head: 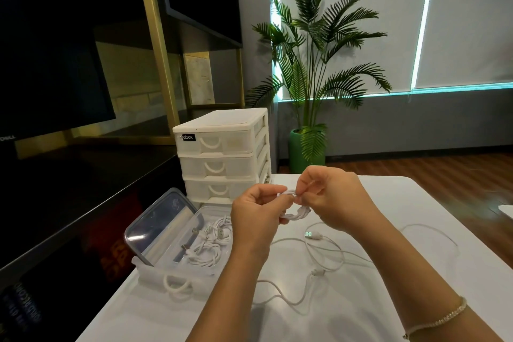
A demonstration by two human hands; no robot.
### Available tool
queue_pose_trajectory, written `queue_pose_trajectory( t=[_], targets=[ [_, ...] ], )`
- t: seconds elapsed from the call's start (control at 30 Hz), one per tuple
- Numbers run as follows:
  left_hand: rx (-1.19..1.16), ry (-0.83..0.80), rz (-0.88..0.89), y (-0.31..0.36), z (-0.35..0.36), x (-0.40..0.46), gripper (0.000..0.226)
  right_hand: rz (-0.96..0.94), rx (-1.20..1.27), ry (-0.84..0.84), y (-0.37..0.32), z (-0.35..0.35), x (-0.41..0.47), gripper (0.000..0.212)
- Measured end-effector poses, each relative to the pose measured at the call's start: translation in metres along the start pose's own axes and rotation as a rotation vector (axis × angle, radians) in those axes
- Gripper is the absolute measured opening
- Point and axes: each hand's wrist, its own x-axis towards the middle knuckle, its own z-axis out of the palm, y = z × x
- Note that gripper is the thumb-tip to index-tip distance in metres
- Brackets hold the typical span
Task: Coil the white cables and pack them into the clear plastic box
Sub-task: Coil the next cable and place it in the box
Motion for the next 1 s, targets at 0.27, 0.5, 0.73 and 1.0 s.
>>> queue_pose_trajectory(
  t=[0.27, 0.5, 0.73, 1.0],
  targets=[
    [-0.217, -0.092, -0.157, 0.0035, -0.0004, 0.0022, 0.014, 0.0, 0.061, 0.013, 0.0041, -0.0053, 0.0024, 0.023],
    [-0.38, -0.054, -0.243, 0.001, 0.002, 0.0033, 0.015, 0.021, -0.032, 0.016, -0.0008, -0.0014, 0.0014, 0.012],
    [-0.307, -0.144, -0.139, -0.0013, 0.0008, 0.0056, 0.016, -0.045, -0.109, -0.03, 0.0005, -0.0018, -0.0007, 0.023],
    [-0.118, -0.096, 0.044, -0.0051, -0.0005, 0.0059, 0.017, 0.079, 0.15, -0.178, 0.0028, -0.0038, 0.0004, 0.016]
  ],
)
